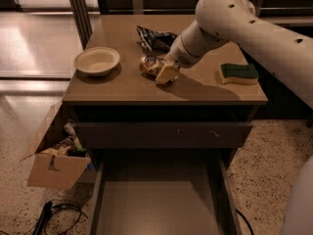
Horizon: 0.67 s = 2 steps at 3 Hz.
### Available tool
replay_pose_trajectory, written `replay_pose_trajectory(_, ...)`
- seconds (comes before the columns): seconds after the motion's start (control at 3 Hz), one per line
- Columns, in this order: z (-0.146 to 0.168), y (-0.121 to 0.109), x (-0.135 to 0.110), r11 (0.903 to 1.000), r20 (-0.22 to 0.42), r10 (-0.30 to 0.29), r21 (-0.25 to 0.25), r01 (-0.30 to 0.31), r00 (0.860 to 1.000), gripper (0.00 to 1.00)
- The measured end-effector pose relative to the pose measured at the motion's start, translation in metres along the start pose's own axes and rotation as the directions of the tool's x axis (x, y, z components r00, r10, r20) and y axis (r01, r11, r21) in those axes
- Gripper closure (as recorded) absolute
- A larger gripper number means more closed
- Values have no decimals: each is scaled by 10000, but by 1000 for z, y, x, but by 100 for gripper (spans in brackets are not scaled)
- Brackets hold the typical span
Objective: Place orange can into middle drawer
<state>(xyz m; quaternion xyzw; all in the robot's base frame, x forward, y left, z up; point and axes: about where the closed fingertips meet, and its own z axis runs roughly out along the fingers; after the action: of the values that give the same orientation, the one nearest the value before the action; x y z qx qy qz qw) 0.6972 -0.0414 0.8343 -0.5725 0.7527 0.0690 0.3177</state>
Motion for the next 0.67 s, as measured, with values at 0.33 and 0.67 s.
replay_pose_trajectory(0.33,0,0,0,10000,0,0,0,0,10000,67)
replay_pose_trajectory(0.67,0,0,0,10000,0,0,-1,0,10000,91)
